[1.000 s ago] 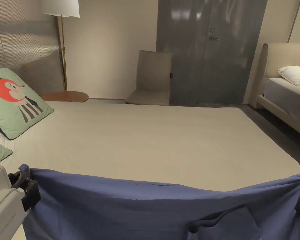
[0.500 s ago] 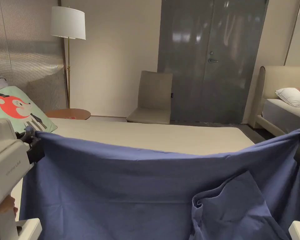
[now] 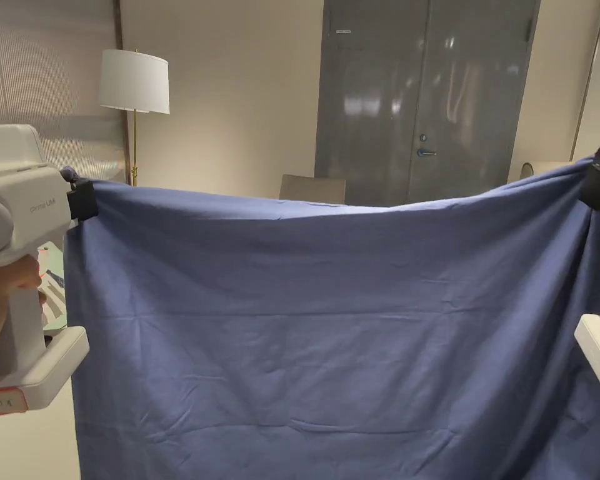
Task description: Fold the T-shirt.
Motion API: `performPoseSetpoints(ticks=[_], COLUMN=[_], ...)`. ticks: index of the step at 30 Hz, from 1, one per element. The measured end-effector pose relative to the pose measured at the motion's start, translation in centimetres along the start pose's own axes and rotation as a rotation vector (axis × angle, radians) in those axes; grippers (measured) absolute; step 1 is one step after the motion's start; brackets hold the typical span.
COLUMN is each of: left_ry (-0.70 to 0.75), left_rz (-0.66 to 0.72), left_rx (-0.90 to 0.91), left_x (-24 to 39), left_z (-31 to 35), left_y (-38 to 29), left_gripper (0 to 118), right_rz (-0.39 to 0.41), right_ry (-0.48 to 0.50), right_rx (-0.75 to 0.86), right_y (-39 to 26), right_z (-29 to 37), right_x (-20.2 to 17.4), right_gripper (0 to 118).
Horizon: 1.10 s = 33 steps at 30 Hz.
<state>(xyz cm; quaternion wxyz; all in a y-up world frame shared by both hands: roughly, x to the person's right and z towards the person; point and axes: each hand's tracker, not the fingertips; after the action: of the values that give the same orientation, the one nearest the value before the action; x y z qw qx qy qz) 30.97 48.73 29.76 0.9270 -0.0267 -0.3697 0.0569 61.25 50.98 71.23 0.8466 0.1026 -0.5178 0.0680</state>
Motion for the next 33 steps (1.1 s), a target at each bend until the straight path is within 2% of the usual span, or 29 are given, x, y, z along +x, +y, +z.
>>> performPoseSetpoints(ticks=[9,13,17,25,33], left_ry=[0.008,0.019,0.031,0.053,0.064], left_rz=[0.021,0.022,0.025,0.031,0.009], left_rx=[0.031,0.048,0.058,0.049,-0.011], left_x=[1.9,2.8,3.5,3.4,2.3], left_z=[-10.4,-14.4,-16.8,-18.2,-16.1], left_y=[2.1,2.1,1.7,-0.1,-2.8], left_gripper=[3,3,3,3,3], right_rz=[0.024,-0.026,0.029,0.055,0.041], right_ry=[-0.010,0.004,0.009,0.038,0.064], right_rx=[0.047,0.055,0.067,0.027,-0.062], right_y=[1.0,1.0,0.3,-3.0,-6.4], right_z=[-10.8,-14.7,-17.0,-18.0,-15.2], right_x=[-2.2,-2.1,-2.2,-1.8,-1.3], right_gripper=[4,4,4,4,4])
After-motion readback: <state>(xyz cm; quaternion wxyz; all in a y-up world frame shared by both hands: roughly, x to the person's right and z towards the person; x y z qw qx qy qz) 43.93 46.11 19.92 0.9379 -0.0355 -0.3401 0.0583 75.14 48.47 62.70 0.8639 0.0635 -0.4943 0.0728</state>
